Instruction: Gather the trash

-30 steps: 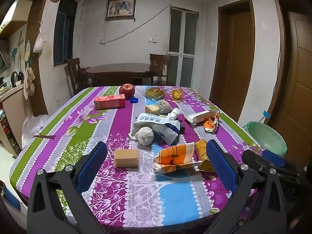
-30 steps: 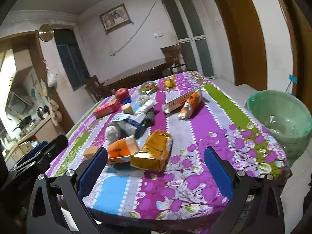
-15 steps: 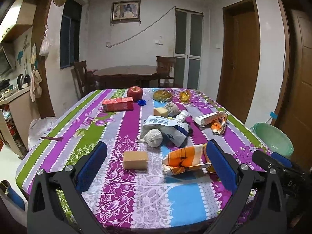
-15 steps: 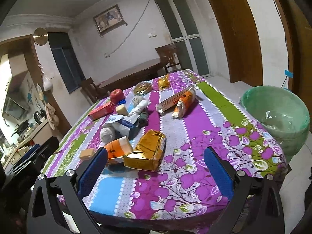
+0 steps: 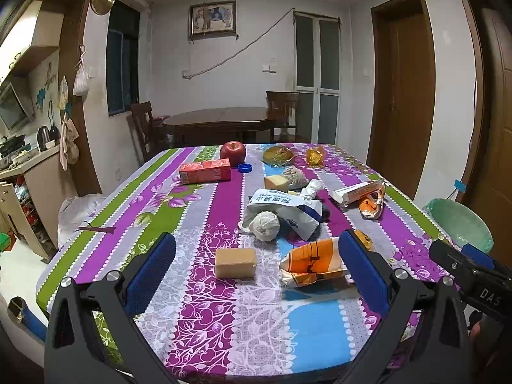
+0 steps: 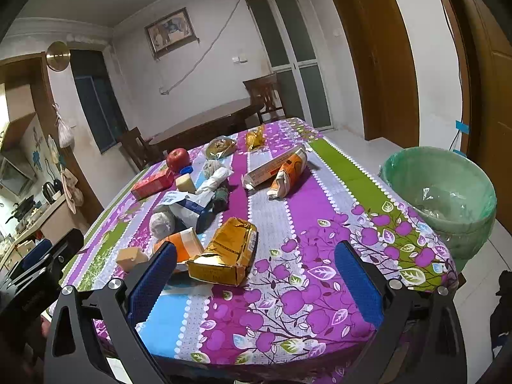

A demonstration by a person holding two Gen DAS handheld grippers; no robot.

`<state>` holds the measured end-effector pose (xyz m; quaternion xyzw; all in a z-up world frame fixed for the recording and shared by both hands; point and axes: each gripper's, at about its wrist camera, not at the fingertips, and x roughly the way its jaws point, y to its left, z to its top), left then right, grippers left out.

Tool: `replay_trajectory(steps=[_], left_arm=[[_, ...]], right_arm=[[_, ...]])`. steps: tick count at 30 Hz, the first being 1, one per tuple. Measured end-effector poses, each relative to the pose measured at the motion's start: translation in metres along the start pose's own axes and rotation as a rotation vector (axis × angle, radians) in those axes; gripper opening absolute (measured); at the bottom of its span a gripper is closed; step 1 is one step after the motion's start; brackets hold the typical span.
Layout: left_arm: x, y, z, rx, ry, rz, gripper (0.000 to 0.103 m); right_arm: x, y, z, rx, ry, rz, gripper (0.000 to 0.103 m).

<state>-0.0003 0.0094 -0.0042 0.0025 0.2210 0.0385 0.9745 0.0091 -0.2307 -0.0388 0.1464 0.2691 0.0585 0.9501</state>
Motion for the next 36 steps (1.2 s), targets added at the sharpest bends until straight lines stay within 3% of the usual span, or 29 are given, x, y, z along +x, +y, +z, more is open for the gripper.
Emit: replay_trajectory(steps=[6, 36], left_arm=[[0.001, 0.0, 0.0, 0.0, 0.002, 0.005, 0.098], [0.001, 0.002, -0.001, 0.009, 0.008, 0.013, 0.098]], right_arm=[[0.011, -0.004, -0.001, 0.023, 0.044, -0.018, 0.098], [0.019, -0.004, -0.003, 0.016, 0.07, -0.028, 0.098]])
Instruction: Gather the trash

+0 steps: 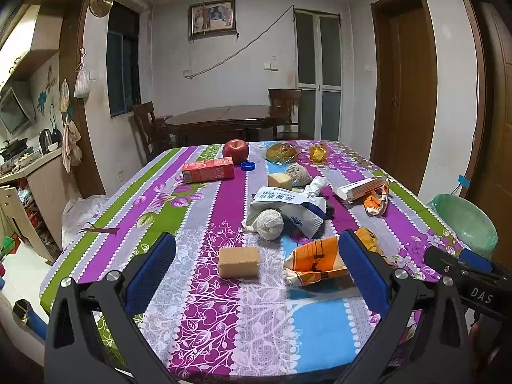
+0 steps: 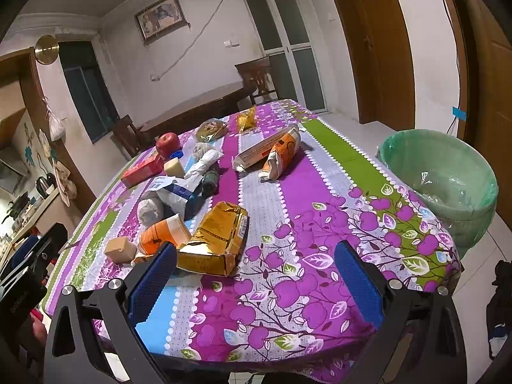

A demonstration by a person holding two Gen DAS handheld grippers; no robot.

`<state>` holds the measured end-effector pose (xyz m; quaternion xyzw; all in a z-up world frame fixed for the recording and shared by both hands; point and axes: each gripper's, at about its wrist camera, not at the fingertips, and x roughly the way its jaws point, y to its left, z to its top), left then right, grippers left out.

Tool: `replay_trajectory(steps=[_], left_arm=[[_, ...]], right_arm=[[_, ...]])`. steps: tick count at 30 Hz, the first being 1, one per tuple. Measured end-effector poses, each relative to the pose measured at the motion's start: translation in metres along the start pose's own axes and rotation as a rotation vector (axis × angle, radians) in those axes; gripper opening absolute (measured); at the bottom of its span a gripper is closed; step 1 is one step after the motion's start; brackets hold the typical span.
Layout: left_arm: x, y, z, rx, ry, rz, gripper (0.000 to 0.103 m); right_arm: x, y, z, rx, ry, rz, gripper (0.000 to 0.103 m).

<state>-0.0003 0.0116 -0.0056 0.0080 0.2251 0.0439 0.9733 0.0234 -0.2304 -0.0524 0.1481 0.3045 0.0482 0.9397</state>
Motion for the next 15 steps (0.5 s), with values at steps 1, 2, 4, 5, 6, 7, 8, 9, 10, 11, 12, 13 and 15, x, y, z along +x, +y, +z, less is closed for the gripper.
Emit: replay_trajectory(steps=[1, 2, 4, 5, 6, 7, 8, 9, 10, 11, 12, 13, 15], left_arm=[[0.0, 0.001, 0.0, 0.001, 0.002, 0.0, 0.098], [0.002, 0.0, 0.0, 0.0, 0.003, 0.001, 0.098], [0.003, 0.002, 0.0, -0.004, 0.007, 0.006, 0.098], [0.003, 0.003, 0.0, -0.005, 0.009, 0.008, 0.098], [0.004, 0.005, 0.0, -0.007, 0.012, 0.011, 0.098], [0.008, 0.005, 0.0, -0.009, 0.016, 0.013, 0.098], [0.009, 0.006, 0.0, -0.011, 0.021, 0.014, 0.098], [0.011, 0.008, -0.001, -0.011, 0.024, 0.016, 0.098], [0.012, 0.01, 0.0, -0.01, 0.022, 0.021, 0.098], [0.014, 0.011, 0.002, -0.01, 0.018, 0.029, 0.098], [0.016, 0.017, 0.003, -0.017, 0.01, 0.041, 0.098], [0.017, 0.023, 0.004, -0.026, 0.007, 0.05, 0.098], [0.021, 0.04, 0.006, -0.05, 0.006, 0.07, 0.098]], right_arm=[[0.0, 0.0, 0.0, 0.0, 0.001, 0.0, 0.098], [0.001, 0.0, 0.0, 0.0, 0.003, -0.001, 0.098], [0.001, 0.001, 0.0, -0.001, 0.003, 0.001, 0.098], [0.001, 0.001, 0.0, -0.003, 0.002, 0.001, 0.098], [0.002, 0.002, -0.001, -0.006, 0.004, 0.001, 0.098], [0.003, 0.003, -0.001, -0.009, 0.006, 0.0, 0.098], [0.005, 0.005, 0.0, -0.016, 0.007, -0.001, 0.098], [0.005, 0.005, 0.0, -0.02, 0.005, -0.004, 0.098], [0.006, 0.006, 0.001, -0.024, 0.002, -0.009, 0.098], [0.006, 0.006, 0.002, -0.027, -0.002, -0.01, 0.098], [0.007, 0.007, 0.004, -0.028, -0.005, -0.013, 0.098], [0.007, 0.007, 0.006, -0.031, -0.013, -0.018, 0.098], [0.006, 0.006, 0.013, -0.036, -0.032, -0.028, 0.098]])
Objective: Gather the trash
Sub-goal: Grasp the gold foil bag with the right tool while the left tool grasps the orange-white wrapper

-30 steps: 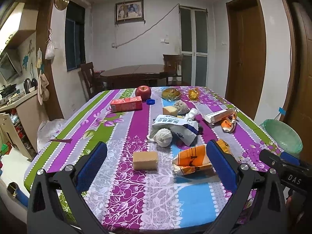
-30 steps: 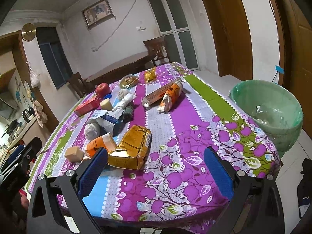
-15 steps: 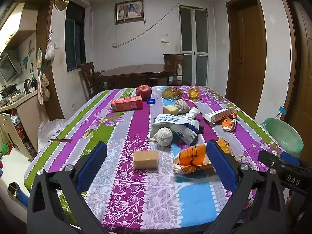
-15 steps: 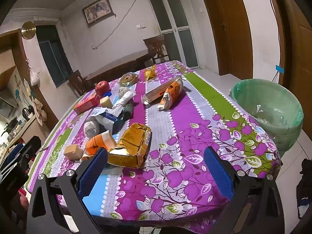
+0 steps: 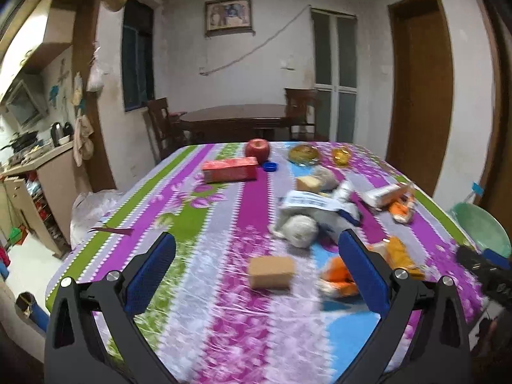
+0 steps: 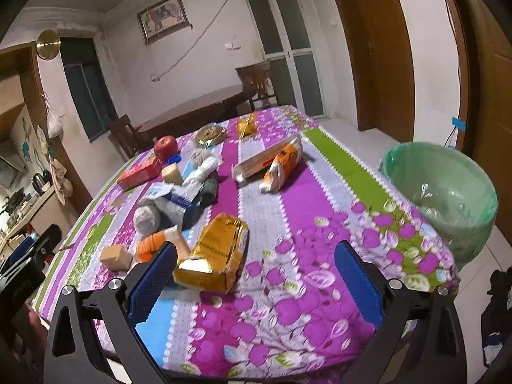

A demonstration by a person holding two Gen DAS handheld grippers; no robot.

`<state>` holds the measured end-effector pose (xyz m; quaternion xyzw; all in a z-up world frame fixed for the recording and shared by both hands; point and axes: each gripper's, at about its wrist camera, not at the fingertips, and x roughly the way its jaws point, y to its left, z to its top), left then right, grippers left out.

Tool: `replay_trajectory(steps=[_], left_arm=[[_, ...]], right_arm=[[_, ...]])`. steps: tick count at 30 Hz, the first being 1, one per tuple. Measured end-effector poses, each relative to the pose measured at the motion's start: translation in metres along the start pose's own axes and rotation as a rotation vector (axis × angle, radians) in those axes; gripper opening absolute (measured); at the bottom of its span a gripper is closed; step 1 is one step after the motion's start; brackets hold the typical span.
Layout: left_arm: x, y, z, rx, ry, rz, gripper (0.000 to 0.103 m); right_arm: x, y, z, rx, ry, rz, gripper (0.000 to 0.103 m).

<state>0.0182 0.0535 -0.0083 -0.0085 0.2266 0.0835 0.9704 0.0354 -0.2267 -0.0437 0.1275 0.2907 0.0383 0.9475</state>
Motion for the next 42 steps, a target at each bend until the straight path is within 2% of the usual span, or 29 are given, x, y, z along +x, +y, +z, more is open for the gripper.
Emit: replay_trajectory(steps=[4, 7, 10, 11, 14, 17, 19, 22, 26, 27, 29, 34, 38, 42], left_arm=[[0.015, 0.036, 0.005, -0.041, 0.035, -0.01, 0.098], [0.026, 0.061, 0.006, -0.088, 0.078, -0.058, 0.098], [0.031, 0.072, 0.005, -0.107, 0.092, -0.103, 0.098], [0.032, 0.069, 0.003, -0.103, 0.092, -0.105, 0.098], [0.038, 0.057, 0.0, -0.075, 0.109, -0.129, 0.098], [0.043, 0.041, -0.003, -0.034, 0.124, -0.16, 0.098], [0.043, 0.03, -0.006, 0.004, 0.122, -0.179, 0.098], [0.042, 0.018, -0.007, 0.059, 0.111, -0.203, 0.098], [0.038, 0.005, -0.008, 0.149, 0.086, -0.262, 0.098], [0.036, 0.001, -0.01, 0.186, 0.079, -0.29, 0.098], [0.036, -0.004, -0.012, 0.247, 0.07, -0.339, 0.098], [0.043, -0.019, -0.012, 0.398, 0.08, -0.493, 0.098], [0.051, -0.034, -0.008, 0.507, 0.083, -0.629, 0.098], [0.058, -0.057, -0.012, 0.678, 0.094, -0.765, 0.098]], right_arm=[[0.001, -0.005, 0.013, -0.043, -0.041, -0.001, 0.098], [0.005, -0.008, 0.022, -0.092, -0.046, -0.024, 0.098], [0.015, -0.005, 0.026, -0.118, 0.023, 0.048, 0.098], [0.023, -0.001, 0.026, -0.113, 0.065, 0.107, 0.098], [0.046, 0.011, 0.024, -0.1, 0.162, 0.204, 0.098], [0.071, 0.022, 0.021, -0.106, 0.23, 0.185, 0.098], [0.085, 0.025, 0.02, -0.103, 0.272, 0.181, 0.095], [0.096, 0.027, 0.014, -0.093, 0.332, 0.219, 0.075], [0.101, 0.029, 0.01, -0.065, 0.351, 0.272, 0.063], [0.101, 0.028, 0.01, -0.056, 0.355, 0.282, 0.051], [0.104, 0.022, 0.008, -0.014, 0.376, 0.323, 0.05], [0.104, 0.012, 0.01, 0.048, 0.362, 0.385, 0.049], [0.09, -0.001, 0.017, 0.077, 0.301, 0.372, 0.049], [0.073, -0.017, 0.022, 0.096, 0.25, 0.348, 0.049]])
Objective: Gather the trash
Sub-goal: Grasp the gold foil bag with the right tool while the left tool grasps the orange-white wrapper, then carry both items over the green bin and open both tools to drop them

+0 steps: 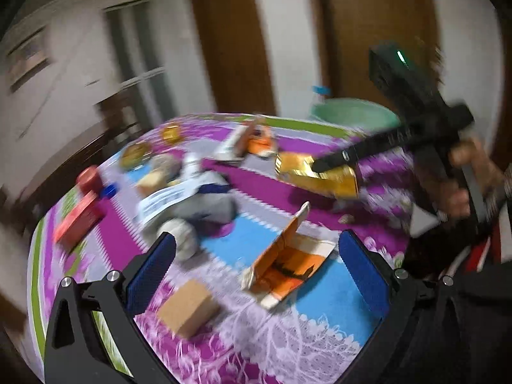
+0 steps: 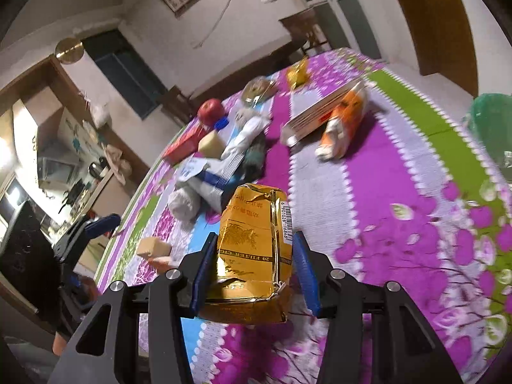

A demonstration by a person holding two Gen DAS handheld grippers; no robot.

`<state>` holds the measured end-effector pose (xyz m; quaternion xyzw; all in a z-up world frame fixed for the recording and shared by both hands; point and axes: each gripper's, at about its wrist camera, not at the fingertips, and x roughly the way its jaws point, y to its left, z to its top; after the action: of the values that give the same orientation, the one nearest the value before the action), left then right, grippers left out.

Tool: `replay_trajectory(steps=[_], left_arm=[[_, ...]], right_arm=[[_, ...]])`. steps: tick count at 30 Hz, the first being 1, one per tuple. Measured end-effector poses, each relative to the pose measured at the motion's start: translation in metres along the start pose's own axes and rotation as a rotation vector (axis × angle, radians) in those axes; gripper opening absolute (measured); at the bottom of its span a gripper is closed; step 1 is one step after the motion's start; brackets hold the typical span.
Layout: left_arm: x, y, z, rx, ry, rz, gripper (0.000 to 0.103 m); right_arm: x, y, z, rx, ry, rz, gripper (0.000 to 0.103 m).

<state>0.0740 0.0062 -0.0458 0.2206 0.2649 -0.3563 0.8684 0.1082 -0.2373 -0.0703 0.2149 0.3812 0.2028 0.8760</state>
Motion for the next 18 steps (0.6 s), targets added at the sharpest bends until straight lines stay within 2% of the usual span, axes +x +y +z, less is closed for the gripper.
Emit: replay_trajectory(steps=[4, 6, 8, 11, 12, 13, 16, 18], left_arm=[[0.025, -0.005, 0.008, 0.075, 0.054, -0.075, 0.089], [0.039, -0.009, 0.008, 0.103, 0.1, -0.102, 0.072], [0.05, -0.009, 0.003, 0.094, 0.162, -0.14, 0.05], [0.056, -0.011, -0.003, 0.08, 0.204, -0.18, 0.029], [0.055, -0.013, -0.004, 0.077, 0.202, -0.189, 0.026], [0.055, -0.012, -0.004, 0.072, 0.195, -0.187, 0.016], [0.051, -0.01, 0.0, 0.036, 0.185, -0.184, 0.008], [0.045, -0.009, 0.003, 0.02, 0.173, -0.169, 0.008]], right_arm=[[-0.016, -0.009, -0.003, 0.012, -0.026, -0.01, 0.049], [-0.022, -0.015, -0.004, 0.014, -0.035, -0.014, 0.049], [-0.028, -0.019, -0.006, 0.015, -0.047, -0.02, 0.049], [-0.034, -0.024, -0.008, 0.014, -0.057, -0.02, 0.049], [-0.035, -0.025, -0.008, 0.014, -0.057, -0.019, 0.049], [-0.036, -0.025, -0.008, 0.014, -0.056, -0.018, 0.049], [-0.035, -0.025, -0.009, 0.01, -0.055, -0.011, 0.049], [-0.036, -0.023, -0.009, 0.003, -0.057, -0.007, 0.049]])
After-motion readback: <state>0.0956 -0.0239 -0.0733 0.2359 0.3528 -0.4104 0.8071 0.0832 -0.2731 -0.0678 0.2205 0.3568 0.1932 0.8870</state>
